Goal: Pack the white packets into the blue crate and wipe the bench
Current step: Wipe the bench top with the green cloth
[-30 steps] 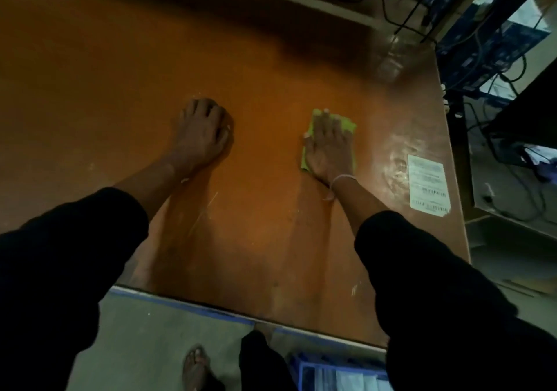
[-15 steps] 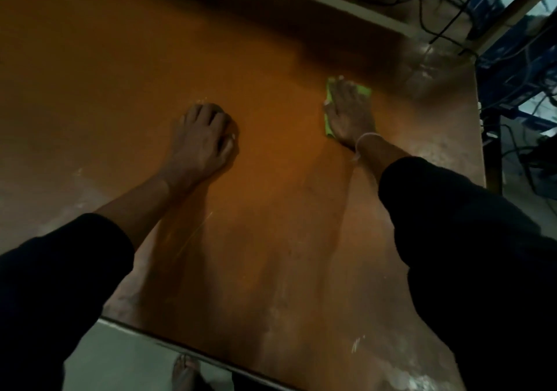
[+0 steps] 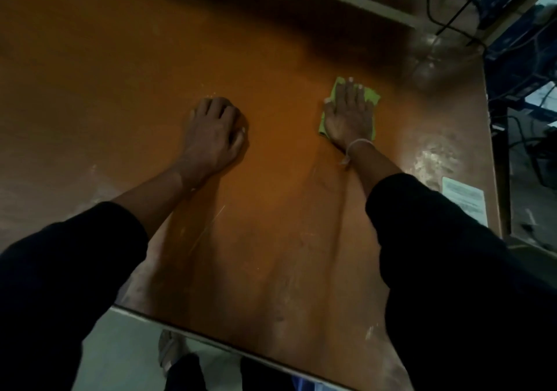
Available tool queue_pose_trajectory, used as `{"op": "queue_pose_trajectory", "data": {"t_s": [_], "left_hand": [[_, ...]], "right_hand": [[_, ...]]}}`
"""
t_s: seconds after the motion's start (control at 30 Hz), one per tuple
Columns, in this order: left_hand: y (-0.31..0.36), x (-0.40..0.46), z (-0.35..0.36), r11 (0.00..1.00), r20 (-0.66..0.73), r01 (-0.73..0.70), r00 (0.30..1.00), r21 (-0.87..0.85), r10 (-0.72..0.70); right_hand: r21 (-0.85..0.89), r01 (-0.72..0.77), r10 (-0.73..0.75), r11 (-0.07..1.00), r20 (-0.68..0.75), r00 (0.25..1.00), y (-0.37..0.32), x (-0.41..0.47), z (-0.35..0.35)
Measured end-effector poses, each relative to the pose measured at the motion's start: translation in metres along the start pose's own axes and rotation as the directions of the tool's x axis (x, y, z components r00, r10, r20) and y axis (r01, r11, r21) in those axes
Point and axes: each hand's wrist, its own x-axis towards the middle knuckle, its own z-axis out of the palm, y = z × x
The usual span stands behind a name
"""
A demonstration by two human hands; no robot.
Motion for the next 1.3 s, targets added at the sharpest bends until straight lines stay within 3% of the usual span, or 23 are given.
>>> {"op": "queue_pose_trajectory", "data": {"t_s": [0.13, 0.17, 0.2, 0.3, 0.33, 0.43, 0.5, 0.57, 0.63, 0.67, 0.77, 0.83, 0.9, 0.97, 1.0, 1.03, 1.1, 1.17, 1.23, 1.3], "left_hand": [[-0.001, -0.001, -0.004, 1.000, 0.020, -0.006, 1.000, 0.001, 0.006], [-0.001, -0.002, -0.005, 1.000, 0.032, 0.000, 0.999, -0.001, 0.000], [-0.001, -0.003, -0.007, 1.000, 0.041, 0.005, 0.999, -0.003, -0.005], [-0.001, -0.004, -0.009, 1.000, 0.066, 0.009, 0.998, -0.009, -0.008], [-0.003, -0.004, -0.009, 1.000, 0.072, 0.011, 0.997, -0.016, -0.010], [-0.010, -0.004, -0.012, 0.997, 0.096, -0.032, 0.995, -0.071, 0.039], [-0.020, -0.007, -0.018, 0.993, 0.114, -0.081, 0.989, -0.083, 0.090], [-0.035, -0.013, -0.025, 0.991, 0.115, -0.123, 0.985, -0.055, 0.129], [-0.051, -0.021, -0.031, 0.990, 0.107, -0.142, 0.984, -0.018, 0.143], [-0.058, -0.024, -0.034, 0.990, 0.100, -0.140, 0.985, -0.003, 0.139], [-0.078, -0.036, -0.038, 0.991, 0.092, -0.135, 0.987, 0.008, 0.134], [-0.085, -0.043, -0.039, 0.992, 0.082, -0.128, 0.988, -0.006, 0.128], [-0.086, -0.049, -0.039, 0.994, 0.069, -0.111, 0.991, -0.016, 0.112], [-0.084, -0.052, -0.039, 0.996, 0.055, -0.091, 0.994, -0.022, 0.092], [-0.083, -0.053, -0.041, 0.996, 0.057, -0.084, 0.995, -0.027, 0.085], [-0.081, -0.053, -0.042, 0.996, 0.064, -0.077, 0.995, -0.034, 0.080], [-0.080, -0.053, -0.045, 0.996, 0.070, -0.074, 0.994, -0.050, 0.078], [-0.082, -0.053, -0.045, 0.995, 0.064, -0.087, 0.994, -0.057, 0.090], [-0.084, -0.054, -0.045, 0.994, 0.061, -0.093, 0.994, -0.056, 0.096], [-0.083, -0.054, -0.045, 0.995, 0.072, -0.089, 0.993, -0.054, 0.093]], "right_hand": [[-0.007, 0.382, -0.382, 0.924, 0.011, 0.924, -0.024, -0.051, 0.009], [-0.004, 0.401, -0.401, 0.916, 0.010, 0.916, -0.020, -0.058, 0.008], [-0.012, 0.356, -0.357, 0.934, -0.015, 0.934, -0.016, -0.061, 0.007], [-0.021, 0.010, -0.011, 1.000, -0.064, 0.998, -0.024, -0.071, 0.007], [-0.020, -0.011, 0.009, 1.000, -0.060, 0.998, -0.037, -0.078, 0.009], [-0.045, 0.269, -0.271, 0.962, -0.034, 0.962, -0.059, -0.113, 0.013], [-0.045, 0.311, -0.312, 0.949, -0.022, 0.950, -0.051, -0.127, 0.011], [-0.018, 0.082, -0.082, 0.997, -0.042, 0.996, -0.048, -0.133, 0.008], [0.004, -0.115, 0.115, 0.993, -0.029, 0.993, -0.063, -0.146, 0.008], [0.002, -0.077, 0.077, 0.997, -0.029, 0.997, -0.079, -0.158, 0.010], [-0.021, 0.289, -0.289, 0.957, -0.010, 0.957, -0.117, -0.211, 0.017], [-0.022, 0.342, -0.343, 0.939, -0.006, 0.939, -0.112, -0.232, 0.021], [-0.016, 0.098, -0.098, 0.995, -0.063, 0.993, -0.100, -0.241, 0.021], [0.019, -0.199, 0.200, 0.980, -0.092, 0.976, -0.102, -0.250, 0.021], [0.043, -0.238, 0.241, 0.970, -0.090, 0.966, -0.114, -0.259, 0.021], [0.052, -0.186, 0.190, 0.981, -0.086, 0.978, -0.131, -0.271, 0.022], [0.042, 0.087, -0.085, 0.995, -0.044, 0.995, -0.166, -0.304, 0.027], [0.024, 0.299, -0.299, 0.954, 0.003, 0.954, -0.182, -0.337, 0.028], [0.005, 0.289, -0.289, 0.957, -0.013, 0.957, -0.174, -0.350, 0.030], [0.016, 0.055, -0.054, 0.998, -0.062, 0.997, -0.156, -0.353, 0.031]]}}
